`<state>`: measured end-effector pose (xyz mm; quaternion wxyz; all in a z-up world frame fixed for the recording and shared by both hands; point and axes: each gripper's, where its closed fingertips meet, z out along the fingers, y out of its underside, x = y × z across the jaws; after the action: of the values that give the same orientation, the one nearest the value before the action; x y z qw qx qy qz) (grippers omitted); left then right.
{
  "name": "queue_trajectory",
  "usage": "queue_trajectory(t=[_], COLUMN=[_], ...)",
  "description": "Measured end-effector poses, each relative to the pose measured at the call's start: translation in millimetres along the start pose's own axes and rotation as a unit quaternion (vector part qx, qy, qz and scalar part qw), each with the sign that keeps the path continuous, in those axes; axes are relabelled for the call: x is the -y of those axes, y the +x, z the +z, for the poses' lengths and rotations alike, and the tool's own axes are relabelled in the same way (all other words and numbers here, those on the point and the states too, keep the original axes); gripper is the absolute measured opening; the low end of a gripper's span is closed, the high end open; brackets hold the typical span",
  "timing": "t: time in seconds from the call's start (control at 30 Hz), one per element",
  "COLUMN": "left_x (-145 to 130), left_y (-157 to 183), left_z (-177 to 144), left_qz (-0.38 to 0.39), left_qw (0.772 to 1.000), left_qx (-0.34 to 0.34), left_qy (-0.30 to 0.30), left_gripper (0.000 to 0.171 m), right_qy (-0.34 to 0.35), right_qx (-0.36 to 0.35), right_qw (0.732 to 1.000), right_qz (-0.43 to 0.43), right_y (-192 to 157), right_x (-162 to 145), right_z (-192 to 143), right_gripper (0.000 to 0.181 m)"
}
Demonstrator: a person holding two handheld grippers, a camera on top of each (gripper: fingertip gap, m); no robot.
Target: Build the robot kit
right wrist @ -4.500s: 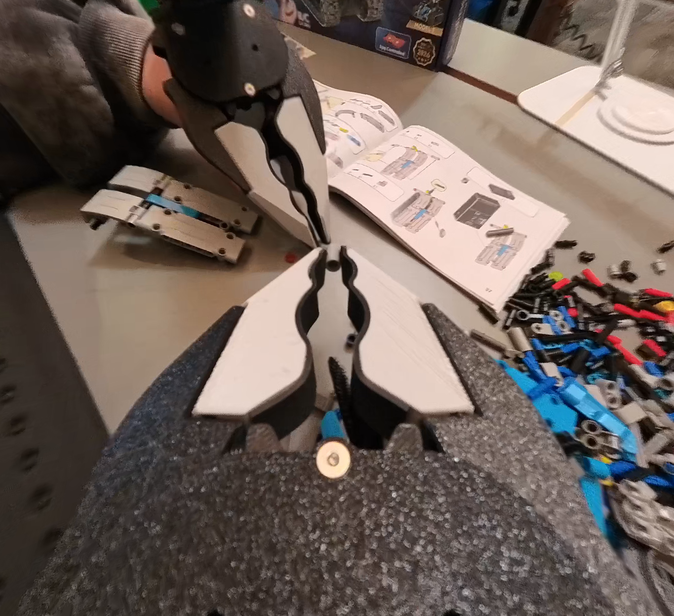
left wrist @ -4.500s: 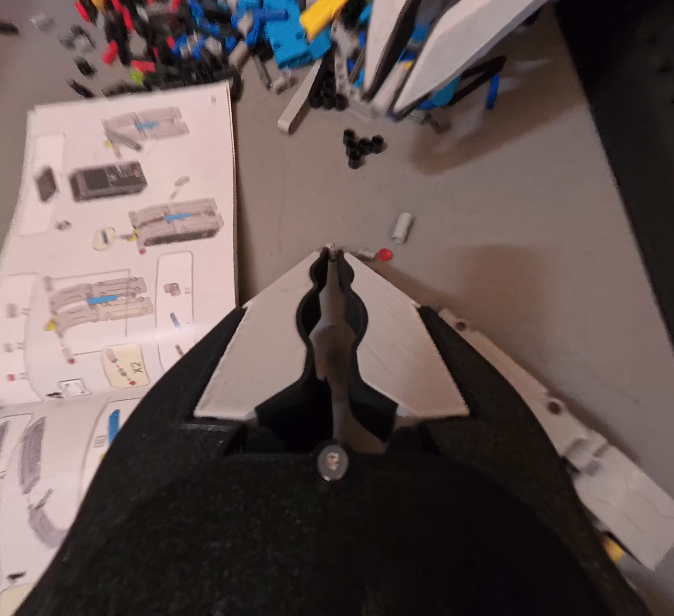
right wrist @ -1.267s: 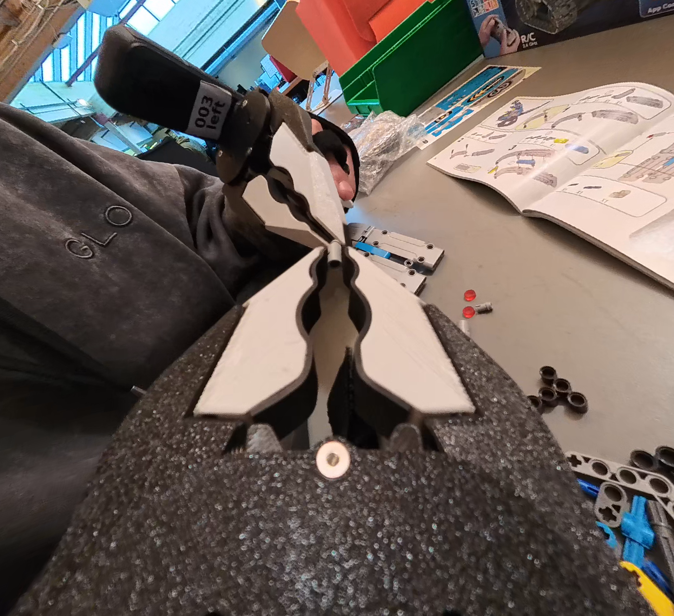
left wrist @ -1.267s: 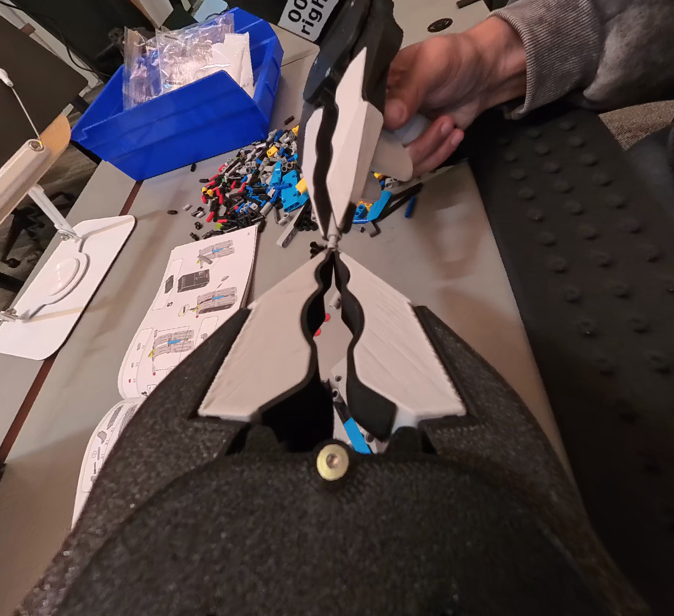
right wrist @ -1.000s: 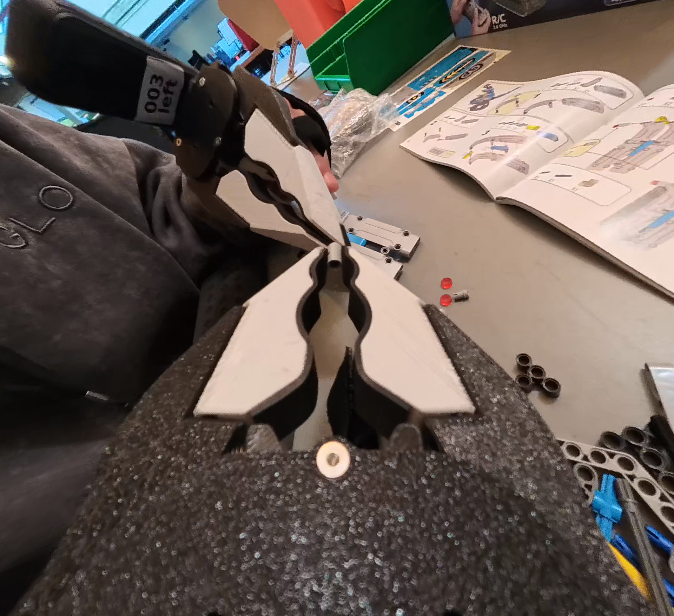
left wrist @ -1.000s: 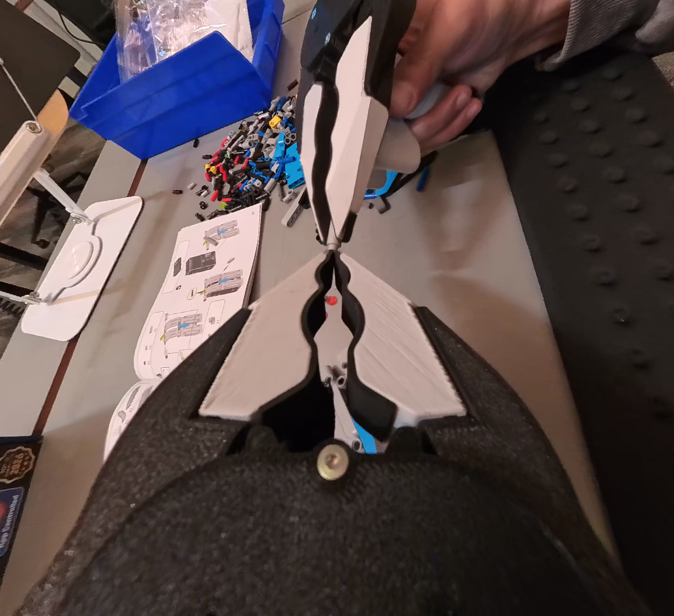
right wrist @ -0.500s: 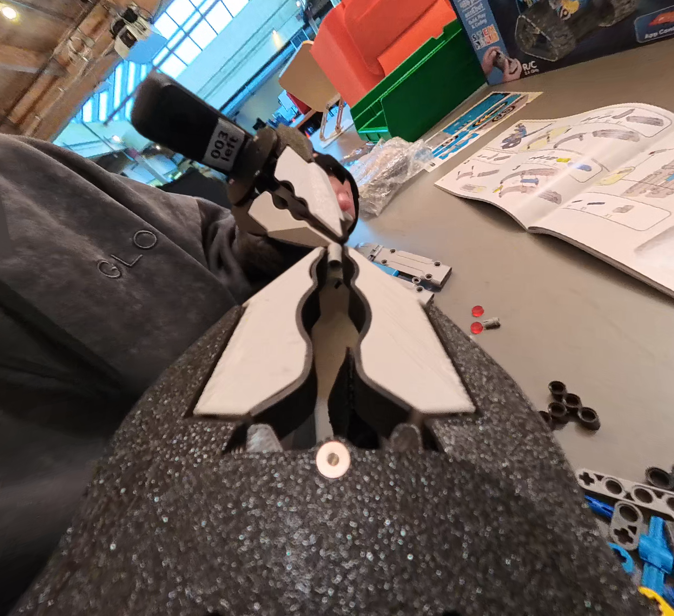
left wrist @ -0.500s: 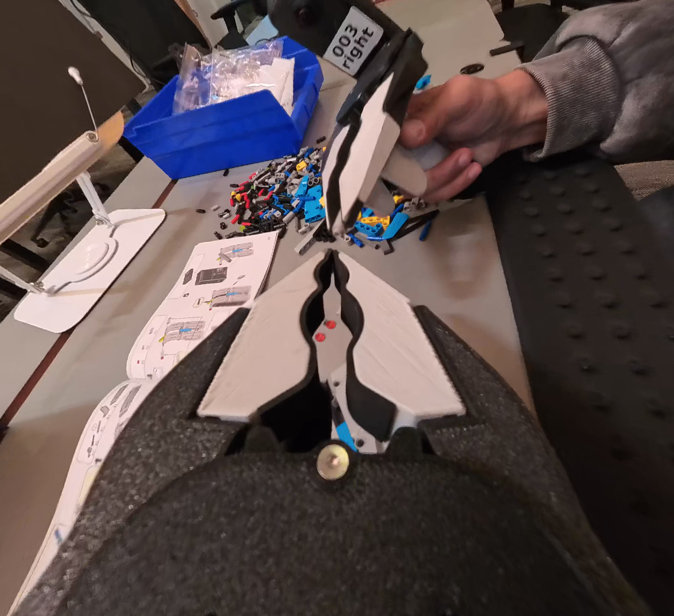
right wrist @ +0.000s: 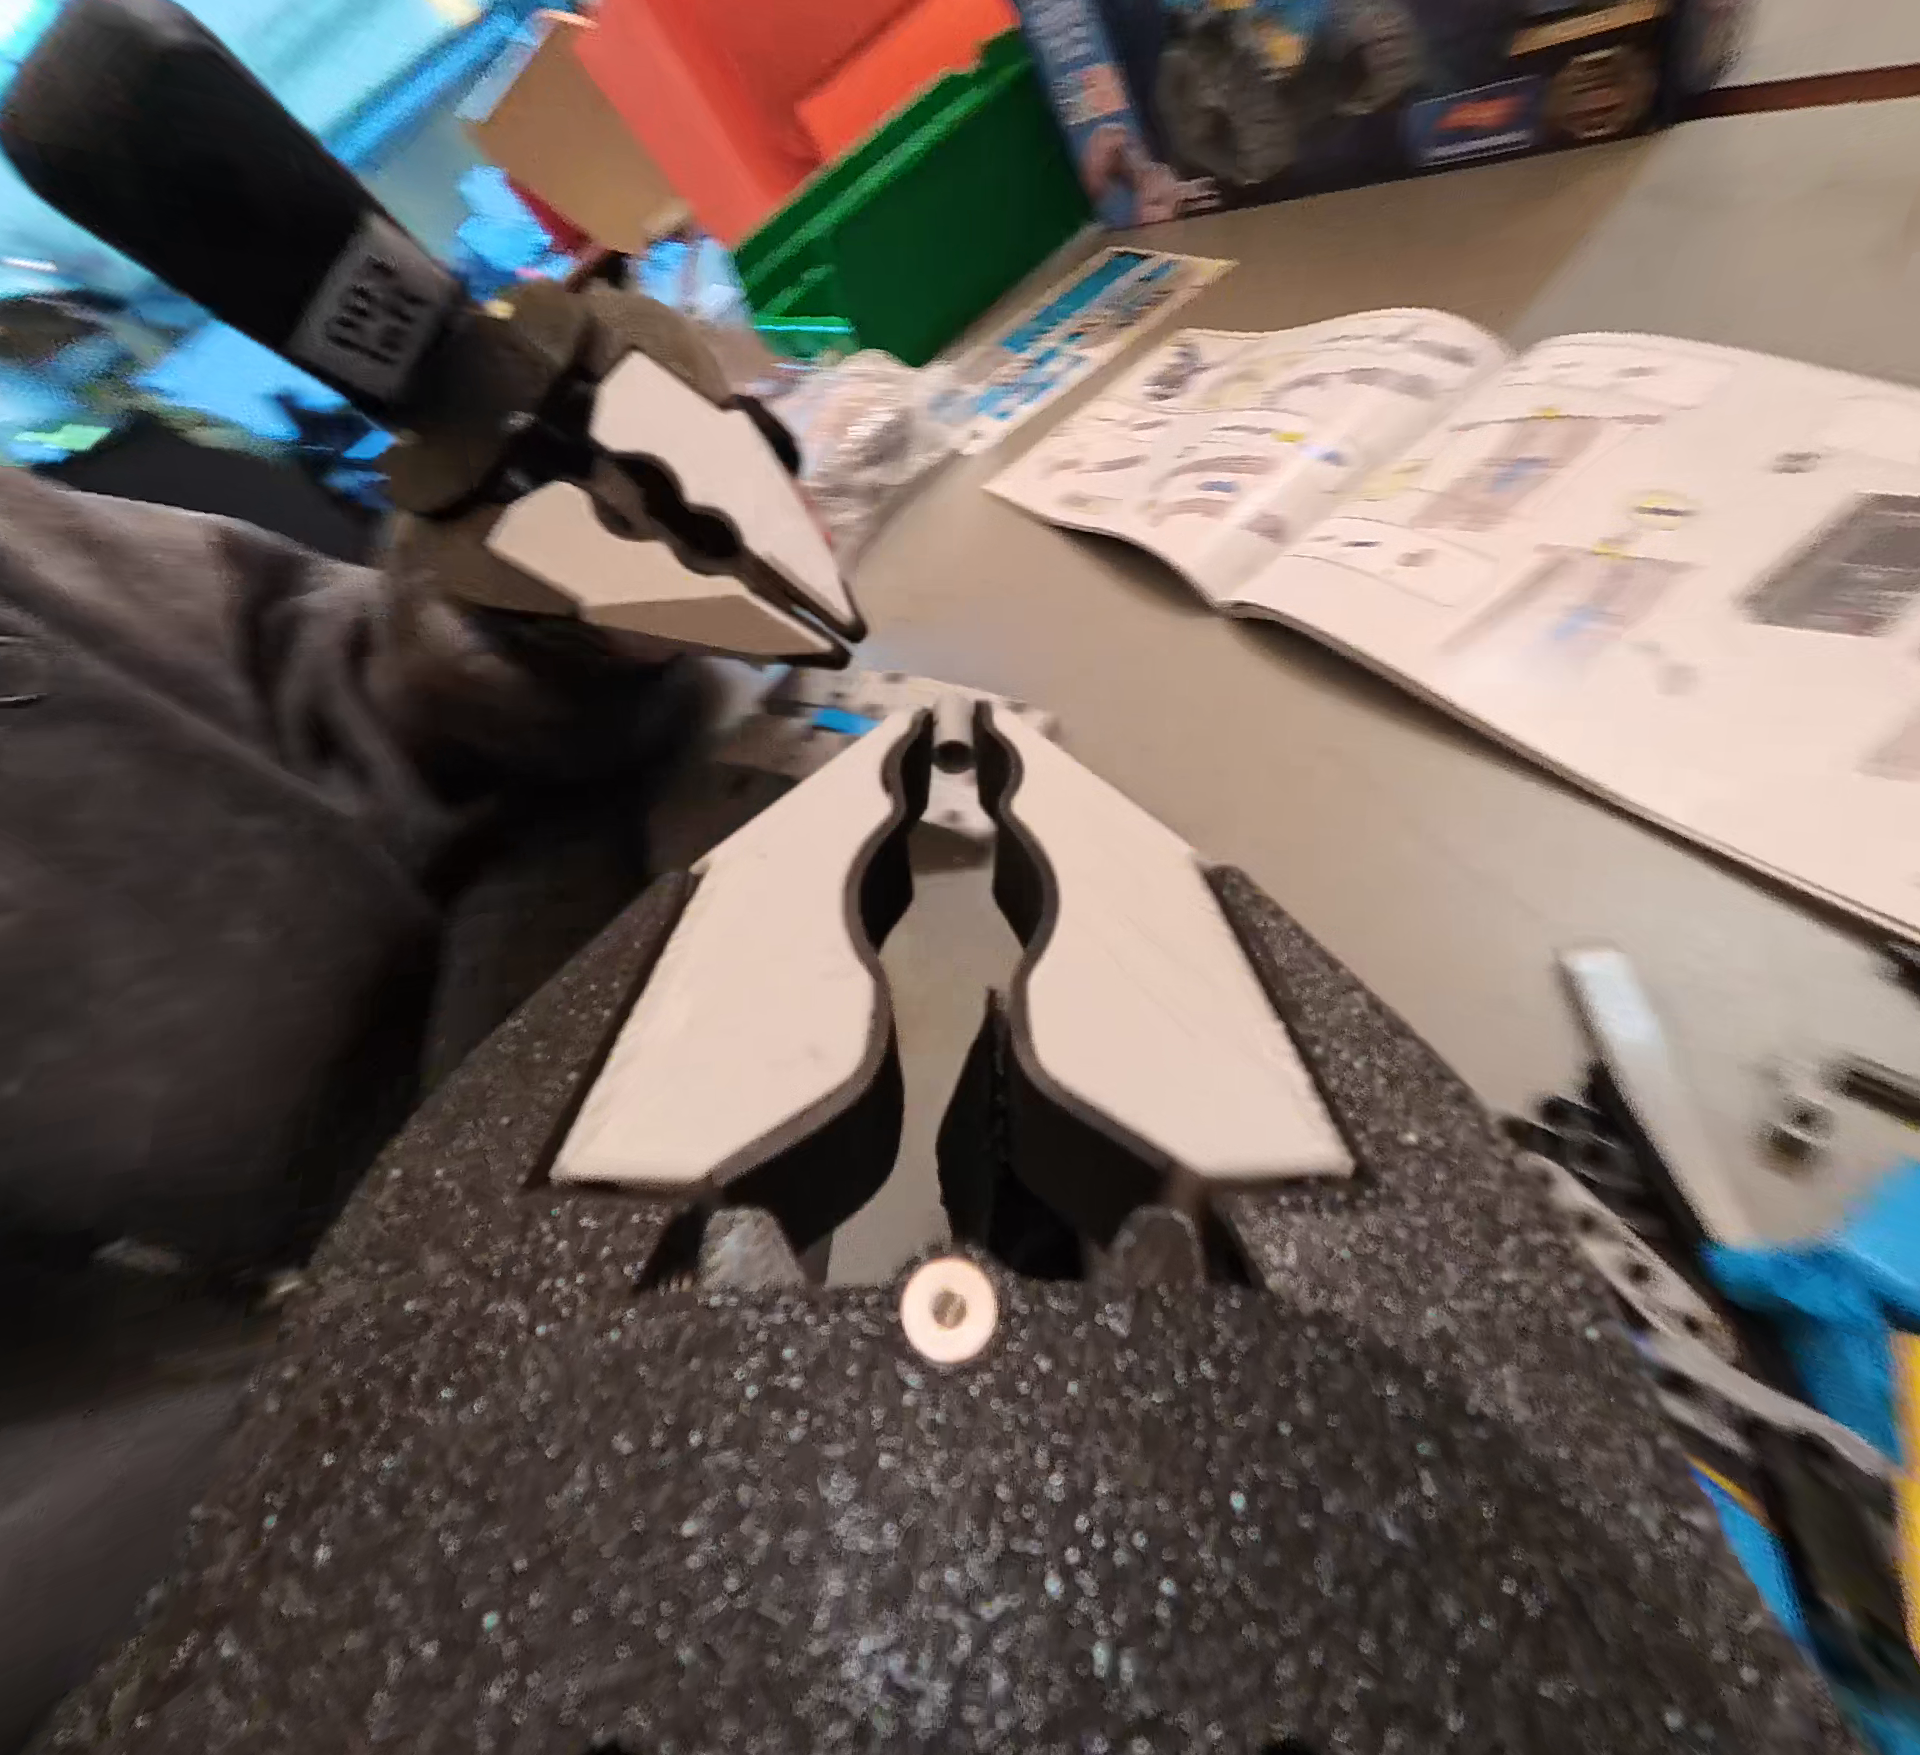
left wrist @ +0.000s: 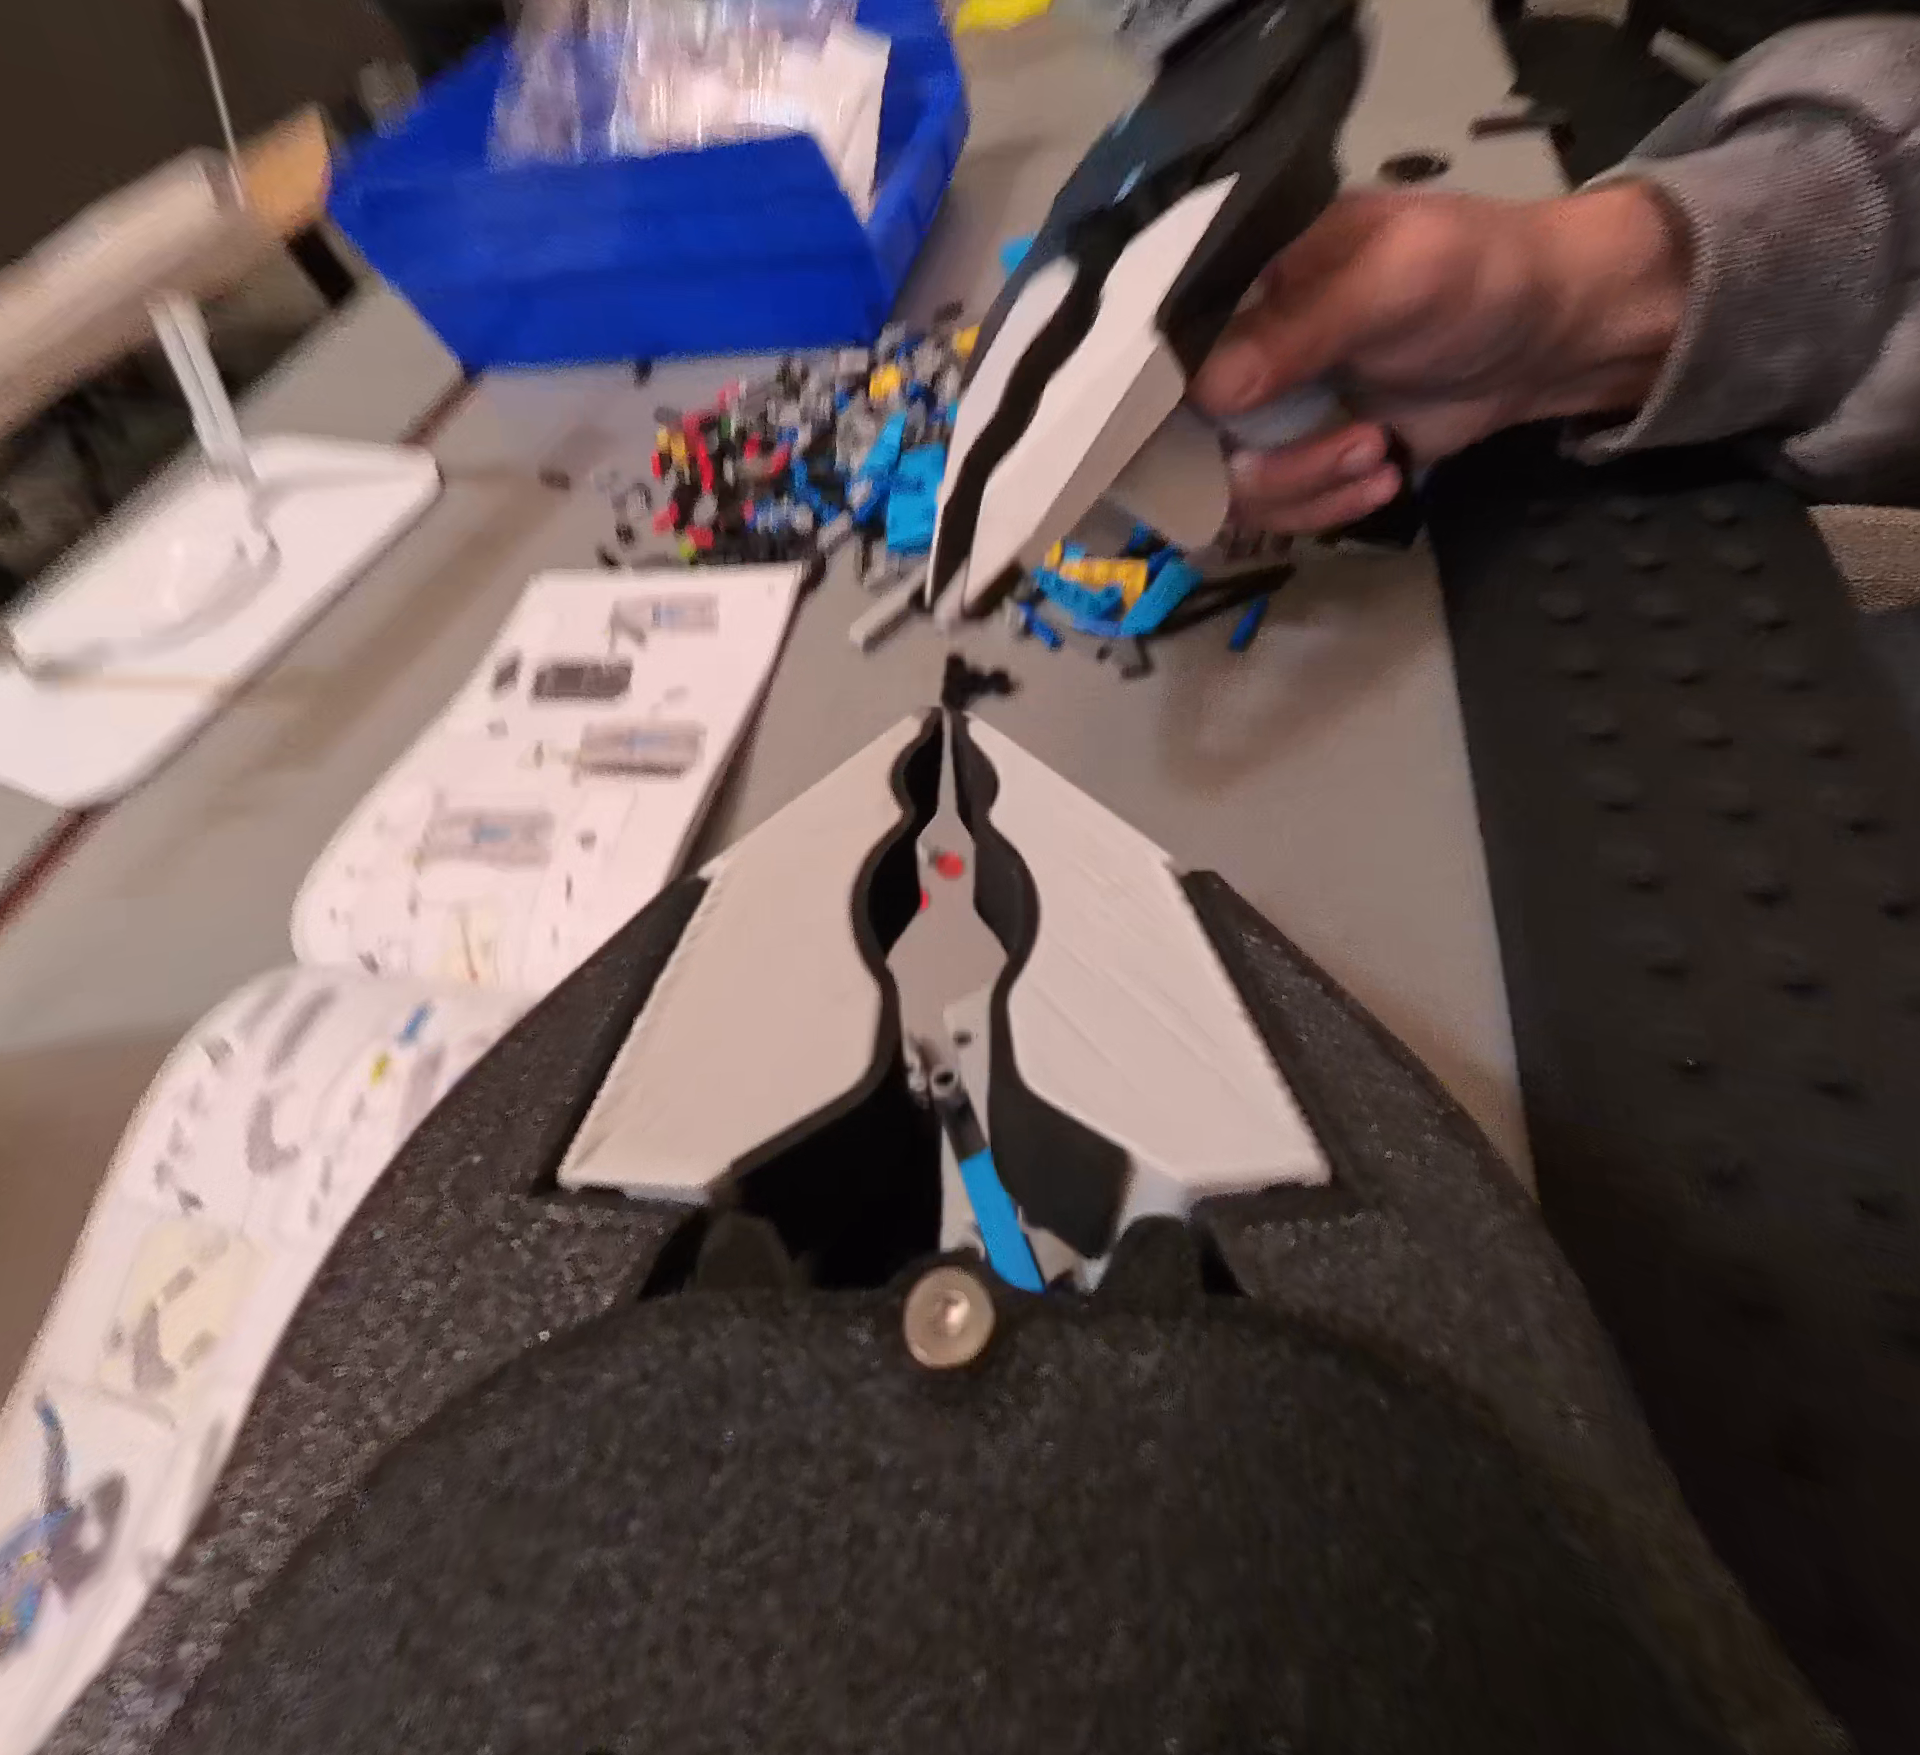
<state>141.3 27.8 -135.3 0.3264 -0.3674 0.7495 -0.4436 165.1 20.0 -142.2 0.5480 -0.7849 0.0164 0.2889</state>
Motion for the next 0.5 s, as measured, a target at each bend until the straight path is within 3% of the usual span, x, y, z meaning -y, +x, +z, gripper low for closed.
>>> queue_trajectory(t=[0.13,0.27,0.37,0.5], left_x=[-42,-56,-68,-67], left_y=[-9,-10,-14,-14], left_z=[18,29,30,35], left_qz=[-0.085,-0.098,-0.064,-0.063], left_qw=[0.991,0.982,0.973,0.968], left_qx=[-0.001,-0.006,-0.016,-0.064], left_qy=[-0.103,-0.162,-0.22,-0.236], left_gripper=[0.006,0.006,0.009,0.01], right_qy=[0.002,0.007,0.0,-0.02], right_qx=[-0.099,-0.101,-0.104,-0.106], right_qw=[0.995,0.995,0.994,0.993], right_qz=[-0.027,-0.019,-0.021,-0.036], right_y=[31,36,38,38], right_x=[2,3,0,-5], right_z=[-11,-13,-12,-8], right_gripper=[0.007,0.007,0.007,0.007])
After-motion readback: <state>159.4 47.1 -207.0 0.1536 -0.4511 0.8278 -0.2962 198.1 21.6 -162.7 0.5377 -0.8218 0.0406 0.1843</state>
